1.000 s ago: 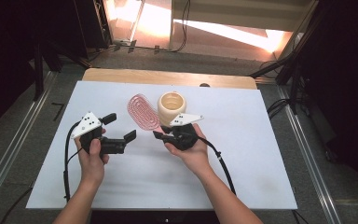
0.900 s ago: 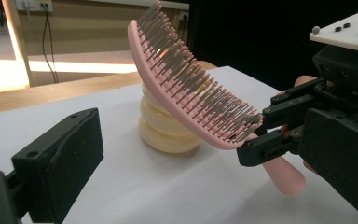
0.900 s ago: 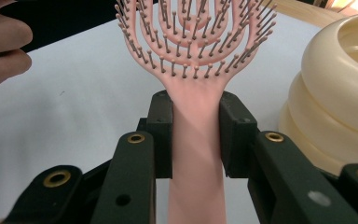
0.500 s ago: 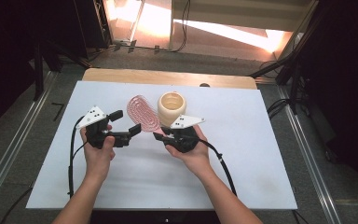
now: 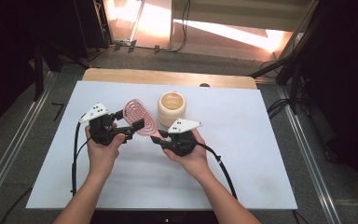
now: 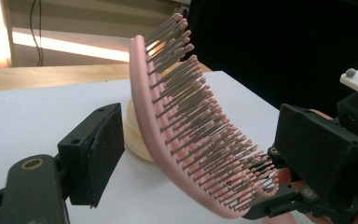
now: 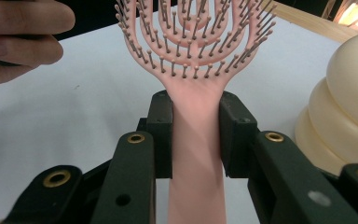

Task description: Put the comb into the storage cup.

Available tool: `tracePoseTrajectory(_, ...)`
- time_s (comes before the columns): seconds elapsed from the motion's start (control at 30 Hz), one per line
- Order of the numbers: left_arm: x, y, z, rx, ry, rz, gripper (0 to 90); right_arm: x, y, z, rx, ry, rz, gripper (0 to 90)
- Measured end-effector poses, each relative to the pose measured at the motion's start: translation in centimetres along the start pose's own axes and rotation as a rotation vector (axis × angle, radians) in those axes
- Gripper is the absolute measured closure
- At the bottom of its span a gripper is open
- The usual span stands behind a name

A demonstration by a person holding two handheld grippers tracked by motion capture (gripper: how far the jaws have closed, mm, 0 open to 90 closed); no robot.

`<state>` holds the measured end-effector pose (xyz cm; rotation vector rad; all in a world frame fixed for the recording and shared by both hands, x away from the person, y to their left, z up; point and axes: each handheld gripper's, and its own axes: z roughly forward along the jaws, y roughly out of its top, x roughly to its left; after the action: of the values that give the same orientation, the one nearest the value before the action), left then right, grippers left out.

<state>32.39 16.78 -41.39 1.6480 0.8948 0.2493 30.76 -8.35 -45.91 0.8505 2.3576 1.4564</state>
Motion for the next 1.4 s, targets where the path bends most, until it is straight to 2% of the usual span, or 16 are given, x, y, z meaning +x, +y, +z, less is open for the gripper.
tracePoseTrajectory(0.1, -0.1, 0.0, 0.1, 0.001, 0.000, 0.000, 21.8, 0.3, 0.0, 0.1, -0.004, -0.001, -0.011, 67.9)
tracePoseTrajectory(0.17, 0.0, 0.1, 0.2, 0.007, 0.006, -0.020, 23.0, 0.4, 0.0, 0.1, -0.008, -0.001, -0.018, 67.8)
tracePoseTrajectory(0.33, 0.1, 0.2, 0.3, 0.017, 0.014, -0.036, 24.3, 0.8, 0.1, 0.1, -0.018, 0.004, -0.025, 67.8)
tracePoseTrajectory(0.37, 0.1, 0.2, 0.3, 0.019, 0.010, -0.040, 26.2, 1.0, 0.1, 0.0, -0.029, 0.003, -0.050, 67.9)
tracePoseTrajectory(0.4, 0.1, 0.2, 0.3, 0.019, 0.010, -0.040, 26.9, 1.0, 0.1, 0.0, -0.029, 0.003, -0.050, 67.9)
tracePoseTrajectory(0.53, 0.2, 0.2, 0.2, 0.027, -0.012, -0.065, 32.5, 1.4, 0.3, 0.0, -0.035, -0.005, -0.067, 67.8)
tracePoseTrajectory(0.57, 0.3, 0.3, 0.2, 0.028, -0.019, -0.074, 37.2, 1.4, 0.3, 0.1, -0.038, -0.010, -0.070, 67.8)
tracePoseTrajectory(0.67, 0.5, 0.3, 0.3, 0.060, -0.044, -0.093, 40.0, 1.5, 0.2, 0.1, -0.042, -0.017, -0.077, 67.8)
tracePoseTrajectory(0.77, 0.5, 0.3, 0.6, 0.077, -0.047, -0.103, 41.9, 1.5, 0.2, 0.2, -0.041, -0.023, -0.082, 67.8)
tracePoseTrajectory(0.8, 0.5, 0.3, 0.6, 0.080, -0.059, -0.109, 44.5, 1.6, 0.2, 0.2, -0.042, -0.025, -0.084, 67.8)
tracePoseTrajectory(0.83, 0.5, 0.3, 0.6, 0.076, -0.061, -0.111, 51.4, 1.6, 0.1, 0.3, -0.046, -0.027, -0.090, 67.8)
tracePoseTrajectory(0.97, 0.4, 0.5, 0.7, 0.086, -0.065, -0.130, 54.2, 1.6, 0.0, 0.4, -0.051, -0.036, -0.089, 67.7)
tracePoseTrajectory(1.0, 0.6, 0.6, 0.8, 0.094, -0.083, -0.143, 55.2, 1.6, 0.0, 0.4, -0.053, -0.041, -0.094, 67.7)
tracePoseTrajectory(1.1, 0.7, 0.6, 0.7, 0.098, -0.101, -0.144, 57.3, 1.6, -0.1, 0.5, -0.052, -0.046, -0.099, 67.6)
tracePoseTrajectory(1.17, 0.3, 0.8, 0.7, 0.094, -0.123, -0.126, 61.2, 1.6, -0.3, 0.7, -0.043, -0.040, -0.102, 67.5)
tracePoseTrajectory(1.4, -0.1, 0.8, 0.7, 0.080, -0.144, -0.103, 62.8, 1.4, -0.4, 0.6, -0.055, -0.041, -0.087, 64.4)
